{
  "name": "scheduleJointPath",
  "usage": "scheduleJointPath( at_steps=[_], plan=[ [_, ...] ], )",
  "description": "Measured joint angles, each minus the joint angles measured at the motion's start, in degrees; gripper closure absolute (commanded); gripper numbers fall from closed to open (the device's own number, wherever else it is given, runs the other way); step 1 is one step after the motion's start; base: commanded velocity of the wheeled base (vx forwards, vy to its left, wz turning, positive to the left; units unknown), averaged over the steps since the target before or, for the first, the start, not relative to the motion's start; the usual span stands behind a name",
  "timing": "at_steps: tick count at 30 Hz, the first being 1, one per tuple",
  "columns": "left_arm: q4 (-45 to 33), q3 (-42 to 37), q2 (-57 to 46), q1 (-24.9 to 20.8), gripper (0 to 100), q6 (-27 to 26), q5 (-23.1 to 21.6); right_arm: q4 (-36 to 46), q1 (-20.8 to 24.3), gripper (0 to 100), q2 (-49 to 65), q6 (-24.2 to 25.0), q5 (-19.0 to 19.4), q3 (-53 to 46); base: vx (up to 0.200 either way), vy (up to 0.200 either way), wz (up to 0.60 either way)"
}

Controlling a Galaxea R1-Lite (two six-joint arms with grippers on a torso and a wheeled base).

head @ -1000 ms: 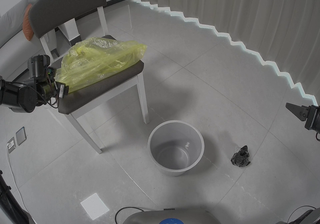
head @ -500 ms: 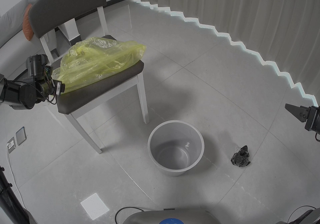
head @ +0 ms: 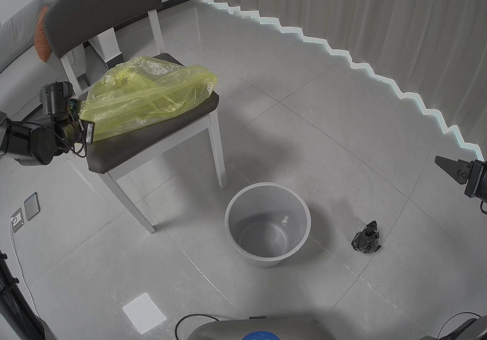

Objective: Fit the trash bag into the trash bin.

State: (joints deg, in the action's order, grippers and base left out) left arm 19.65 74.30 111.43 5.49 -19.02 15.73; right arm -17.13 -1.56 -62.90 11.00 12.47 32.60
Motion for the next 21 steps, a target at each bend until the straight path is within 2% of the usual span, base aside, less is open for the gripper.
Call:
scheduleJointPath(
  at_steps=[7,12,15,21],
  plan=[
    [0.20,0.50,-1.40,-0.80,100,0.22,-1.96,-0.02,0.00,0,0.00,-0.02,0.11,0.00,0.000,0.000,0.00],
    [-0.91,-0.22,-5.73,-3.36,100,-0.52,-4.75,-0.35,0.38,0,-0.02,0.02,0.88,-0.02,0.000,0.000,0.00],
    [-3.97,-0.44,-9.68,-6.12,100,-1.78,-6.64,-0.94,1.15,0,-0.13,0.16,1.27,-0.24,0.000,0.000,0.00],
    [-12.41,0.87,-17.49,-14.87,100,-2.90,-8.29,-3.34,3.67,0,-0.96,0.46,1.35,-0.82,0.000,0.000,0.00]
  ],
)
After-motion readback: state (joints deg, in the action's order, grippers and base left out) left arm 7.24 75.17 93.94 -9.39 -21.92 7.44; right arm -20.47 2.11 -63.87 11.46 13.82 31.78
